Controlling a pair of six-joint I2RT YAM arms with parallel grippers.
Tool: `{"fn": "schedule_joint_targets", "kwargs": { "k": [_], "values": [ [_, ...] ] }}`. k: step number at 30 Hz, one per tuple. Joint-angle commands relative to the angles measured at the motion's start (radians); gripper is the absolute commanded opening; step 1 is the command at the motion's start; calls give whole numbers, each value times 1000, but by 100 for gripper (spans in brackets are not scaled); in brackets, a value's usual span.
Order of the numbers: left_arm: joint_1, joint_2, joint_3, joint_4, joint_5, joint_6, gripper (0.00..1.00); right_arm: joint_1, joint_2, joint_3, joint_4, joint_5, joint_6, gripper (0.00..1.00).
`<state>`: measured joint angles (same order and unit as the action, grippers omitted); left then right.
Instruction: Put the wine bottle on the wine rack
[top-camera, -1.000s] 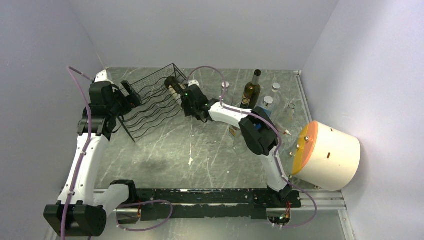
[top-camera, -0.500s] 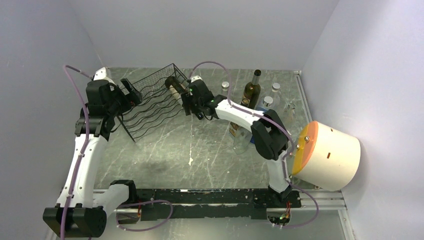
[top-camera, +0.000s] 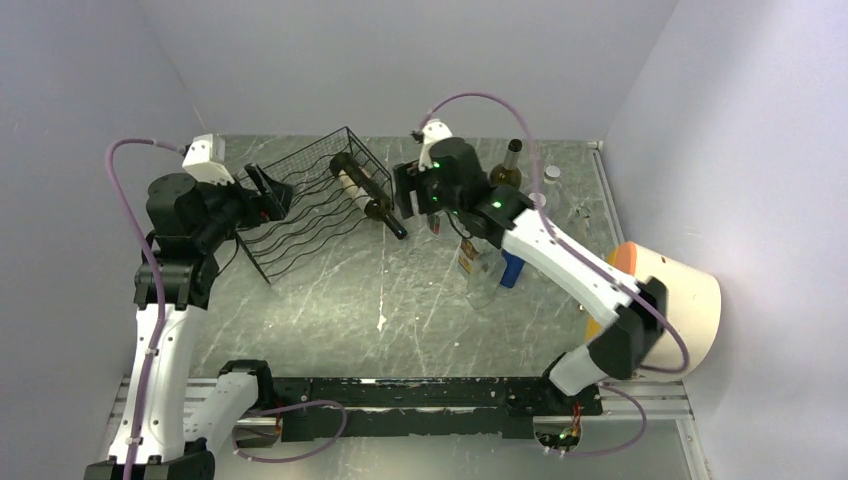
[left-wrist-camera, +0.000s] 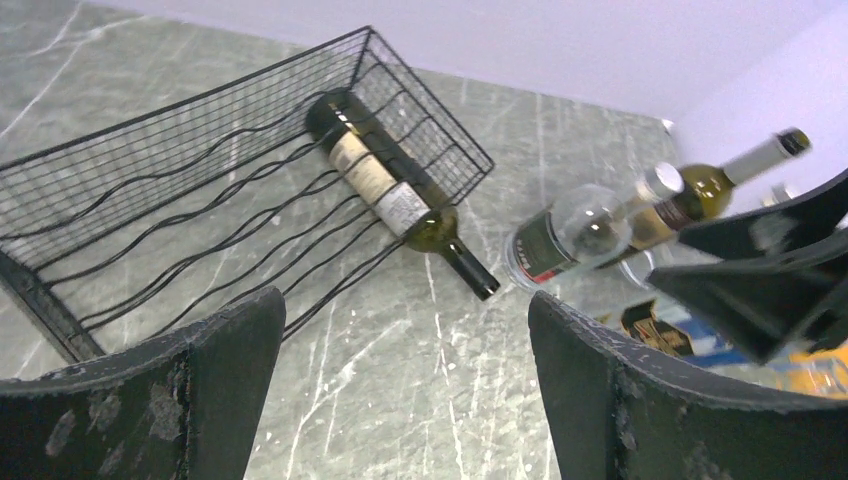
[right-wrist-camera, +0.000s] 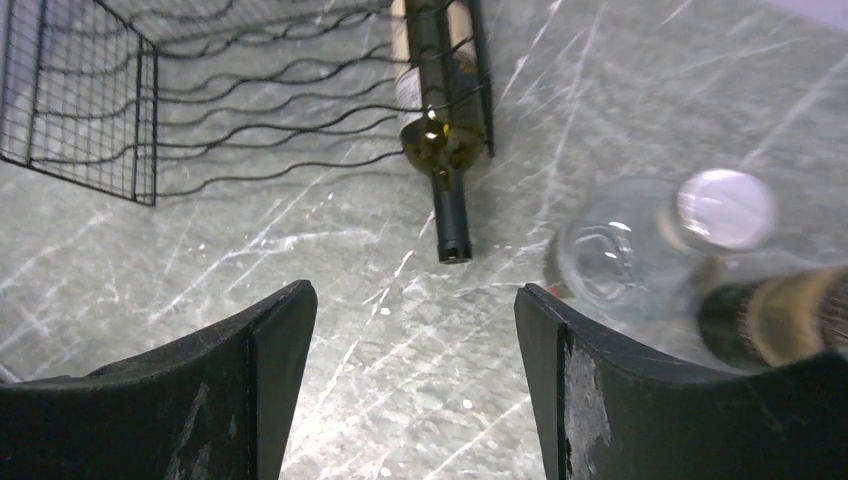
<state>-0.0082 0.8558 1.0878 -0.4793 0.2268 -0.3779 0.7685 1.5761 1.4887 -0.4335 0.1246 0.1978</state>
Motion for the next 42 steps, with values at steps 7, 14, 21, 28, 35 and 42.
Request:
{"fn": "schedule_joint_targets", "kwargs": {
  "k": [7,14,21,28,35,42],
  "values": [
    [9,-96,-48,112,327,128,95,0,-349,-74,-274,407,18,77],
    [9,-133,-81,178,327,105,95,0,-475,-146,-361,504,148,74],
    [8,-145,-107,224,275,82,95,0,-532,-206,-414,473,212,70],
    [9,-165,-112,237,362,89,95,0,-593,-319,-358,371,220,65],
    [9,-220,-139,223,391,113,95,1,-601,-385,-296,340,219,60],
    [9,-228,-133,212,374,119,95,1,-615,-415,-262,351,193,46]
  ]
}}
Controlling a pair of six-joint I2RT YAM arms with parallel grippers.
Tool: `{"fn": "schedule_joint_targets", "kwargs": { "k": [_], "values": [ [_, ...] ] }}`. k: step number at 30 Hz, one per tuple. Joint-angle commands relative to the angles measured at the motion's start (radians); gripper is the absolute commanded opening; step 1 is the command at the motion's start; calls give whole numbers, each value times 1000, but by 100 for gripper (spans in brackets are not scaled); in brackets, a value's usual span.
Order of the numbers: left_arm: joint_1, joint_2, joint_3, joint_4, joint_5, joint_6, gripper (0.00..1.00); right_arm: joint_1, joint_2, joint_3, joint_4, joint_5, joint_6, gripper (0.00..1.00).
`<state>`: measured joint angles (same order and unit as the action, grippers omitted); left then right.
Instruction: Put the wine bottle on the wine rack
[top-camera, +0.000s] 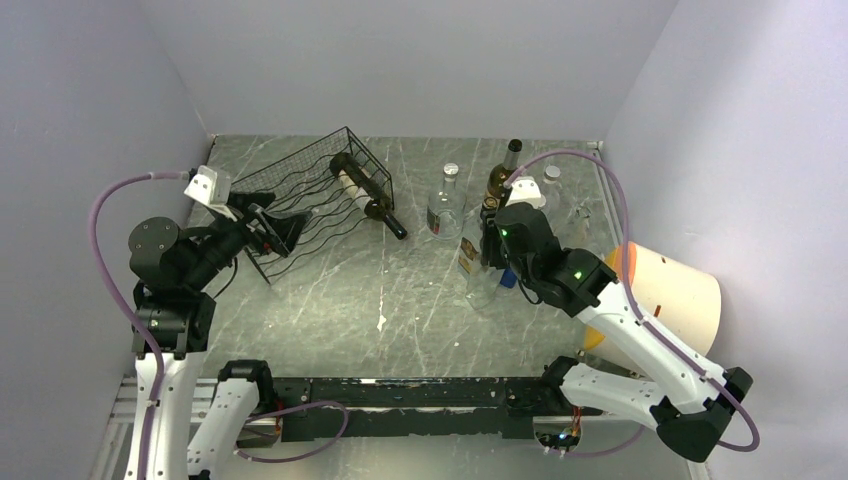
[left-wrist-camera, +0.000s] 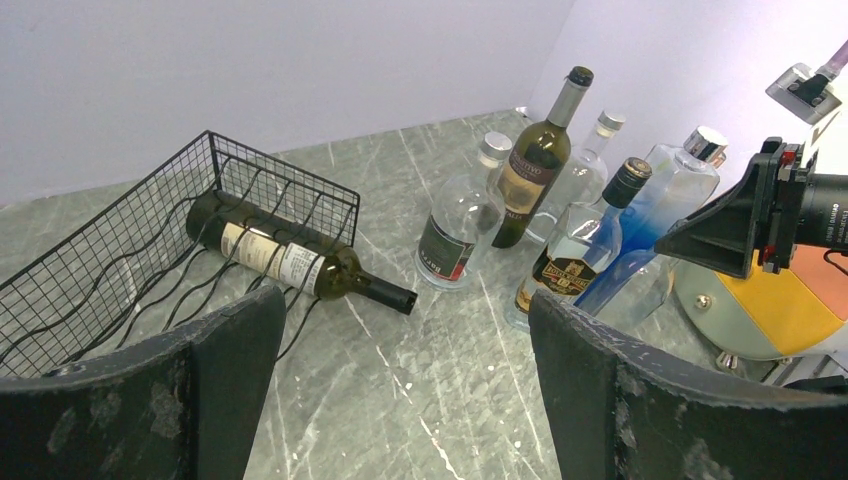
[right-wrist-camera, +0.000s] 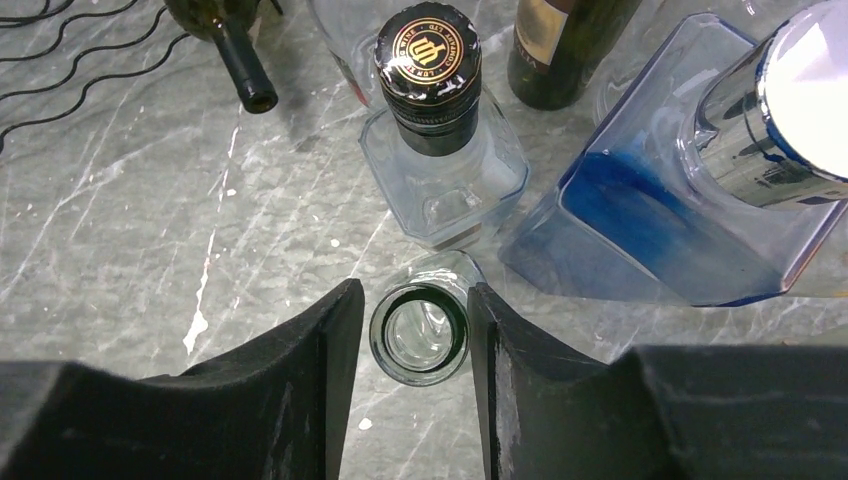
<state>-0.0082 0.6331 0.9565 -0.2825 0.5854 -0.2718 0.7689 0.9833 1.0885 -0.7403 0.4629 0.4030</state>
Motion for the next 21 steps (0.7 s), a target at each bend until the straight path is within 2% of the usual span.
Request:
{"fn": "schedule_joint_targets", "kwargs": {
  "k": [1,8,17,18,21],
  "values": [
    [9,-7,-5,20,13,11,95,0,-23,-16,46,21,-15,45],
    [9,-8,-26,49,33,8,95,0,-18,-40,85,25,-41,40],
    [9,12,-42,63,57,2,95,-1,9,-56,92,36,-42,41],
    [9,13,-49,80,63,-5,95,0,12,-56,90,37,-43,40],
    [9,20,-76,140,104,-30,95,0,16,-58,102,4,-66,19]
  ]
}}
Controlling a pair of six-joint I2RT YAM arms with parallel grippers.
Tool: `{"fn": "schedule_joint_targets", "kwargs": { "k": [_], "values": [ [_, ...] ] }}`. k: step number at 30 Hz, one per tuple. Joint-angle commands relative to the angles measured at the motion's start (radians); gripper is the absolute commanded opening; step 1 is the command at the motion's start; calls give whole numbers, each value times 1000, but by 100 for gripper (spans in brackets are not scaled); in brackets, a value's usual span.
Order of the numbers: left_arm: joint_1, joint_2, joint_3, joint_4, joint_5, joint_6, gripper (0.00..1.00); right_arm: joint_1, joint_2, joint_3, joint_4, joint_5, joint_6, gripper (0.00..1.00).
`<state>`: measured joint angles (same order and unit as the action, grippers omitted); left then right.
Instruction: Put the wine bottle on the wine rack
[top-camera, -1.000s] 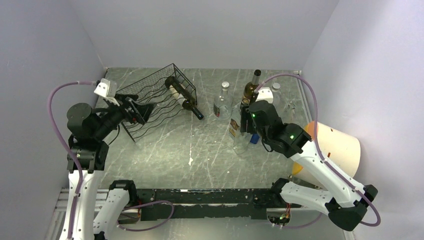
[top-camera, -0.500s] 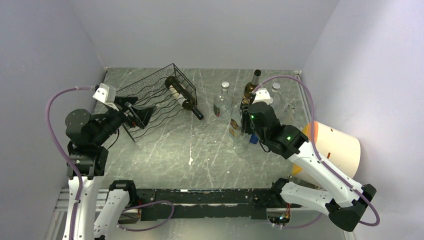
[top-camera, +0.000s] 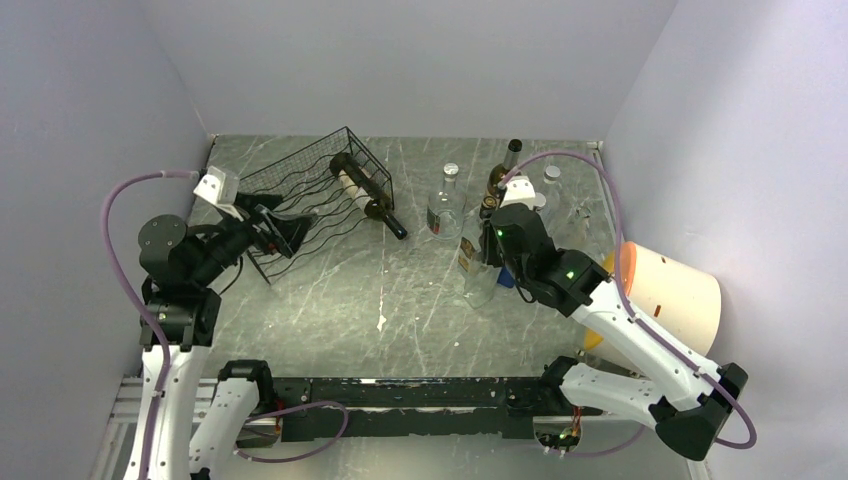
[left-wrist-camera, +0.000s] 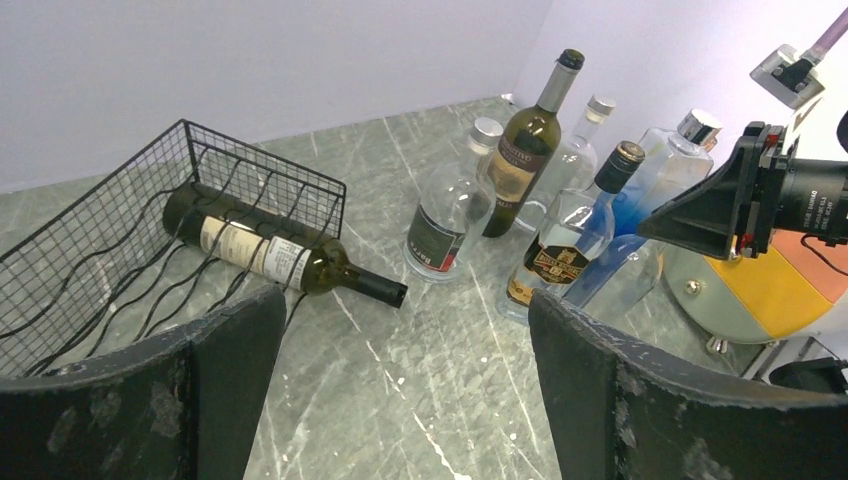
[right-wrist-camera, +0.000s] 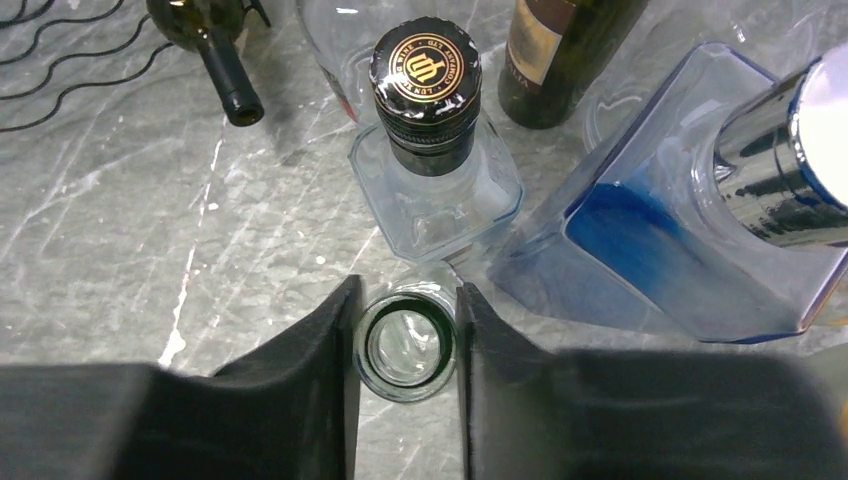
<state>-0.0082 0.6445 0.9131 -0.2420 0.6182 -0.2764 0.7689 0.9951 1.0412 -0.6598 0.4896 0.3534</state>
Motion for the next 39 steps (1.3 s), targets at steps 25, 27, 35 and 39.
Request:
{"fn": "schedule_joint_targets", "kwargs": {
  "k": [25,27,35,39],
  "values": [
    [-531,194,-459,761,-177,50,95,0,81,100,327,-393,108,0],
    [-594,197,-510,849,-288,96,95,0,99,103,352,-392,137,0],
    [-810,380,-527,997,-652,309,95,0,109,127,397,-298,293,0],
    [-862,482,-515,1063,-730,396,95,0,106,134,387,-269,332,0]
  ]
}}
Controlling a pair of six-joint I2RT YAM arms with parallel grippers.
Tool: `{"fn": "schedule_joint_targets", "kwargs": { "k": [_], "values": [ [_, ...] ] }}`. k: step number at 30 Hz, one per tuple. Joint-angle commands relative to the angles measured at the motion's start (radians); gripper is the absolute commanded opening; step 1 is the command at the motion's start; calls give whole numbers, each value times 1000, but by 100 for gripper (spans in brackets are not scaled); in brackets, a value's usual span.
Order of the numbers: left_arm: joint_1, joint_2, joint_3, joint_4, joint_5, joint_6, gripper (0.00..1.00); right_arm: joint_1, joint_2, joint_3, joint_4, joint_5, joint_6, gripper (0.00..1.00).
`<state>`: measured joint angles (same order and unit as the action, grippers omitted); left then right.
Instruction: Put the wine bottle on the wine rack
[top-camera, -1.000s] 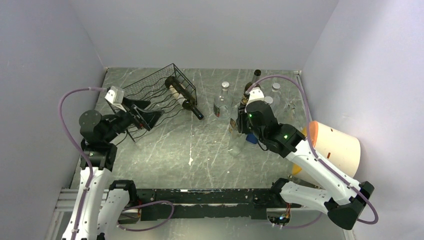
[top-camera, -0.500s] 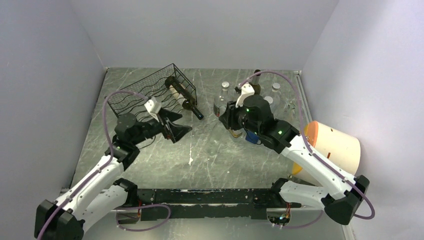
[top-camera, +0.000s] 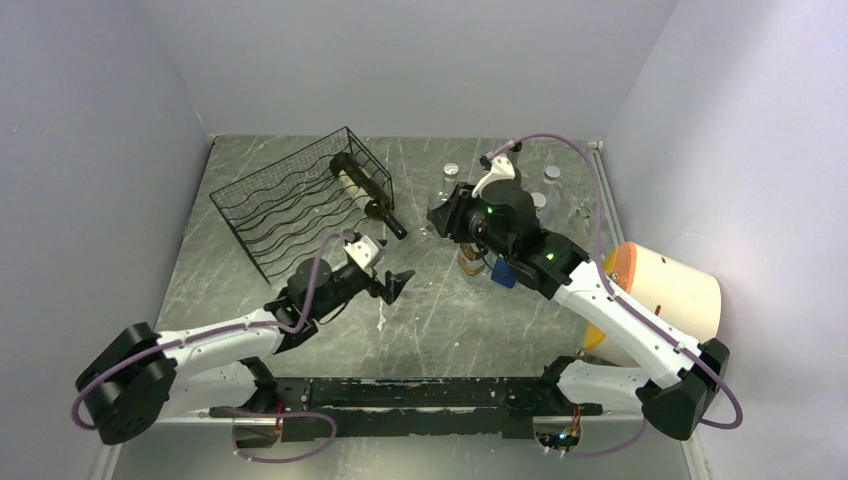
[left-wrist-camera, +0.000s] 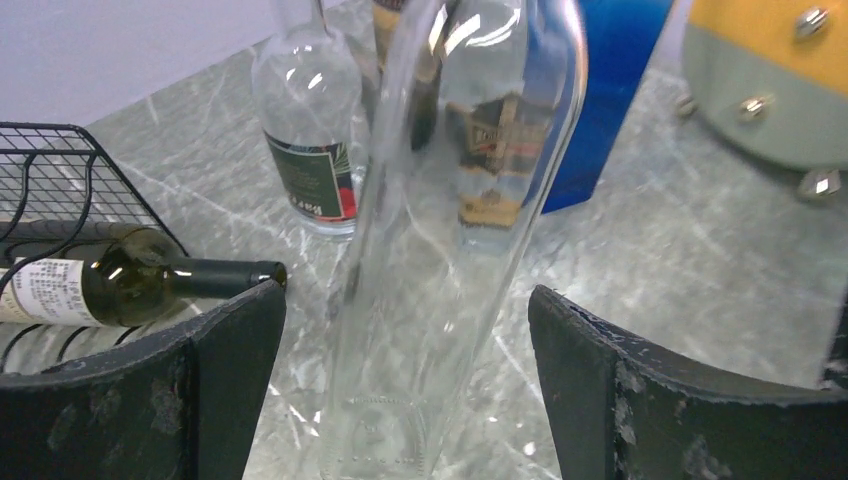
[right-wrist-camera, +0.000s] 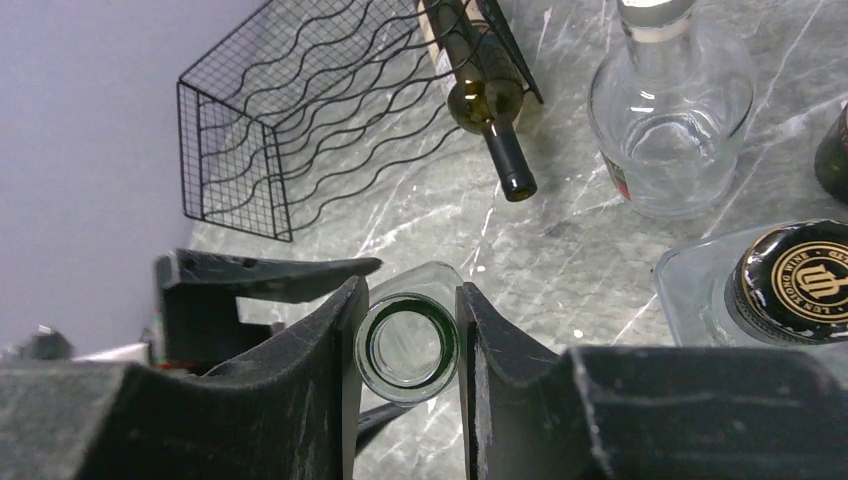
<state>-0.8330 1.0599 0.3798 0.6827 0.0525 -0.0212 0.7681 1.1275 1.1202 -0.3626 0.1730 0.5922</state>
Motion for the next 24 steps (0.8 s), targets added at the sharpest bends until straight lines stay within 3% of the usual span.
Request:
{"fn": "schedule_joint_targets", "kwargs": {
  "k": [1,4,9,17,20,21,23,24],
  "values": [
    [-38,83,21,148,-157,150,95,0,-27,58,85,50,97,0],
    [-40,115,23,177,-117,166,99,2,-33,63,76,49,104,0],
    [-40,170,56,157,-108,204,86,1,-47,65,67,40,115,0],
    [-41,199,92,139,-87,235,76,1,-42,69,48,28,137,0],
    [-40,200,93,136,-84,251,58,0,-38,77,38,17,135,5],
    [-40,198,94,133,-87,263,49,1,-36,81,31,13,130,13],
    [-40,190,104,112,-90,298,17,1,-36,85,15,-3,107,34],
    [-40,187,116,92,-89,326,8,1,-39,87,5,-14,85,45]
  ]
}}
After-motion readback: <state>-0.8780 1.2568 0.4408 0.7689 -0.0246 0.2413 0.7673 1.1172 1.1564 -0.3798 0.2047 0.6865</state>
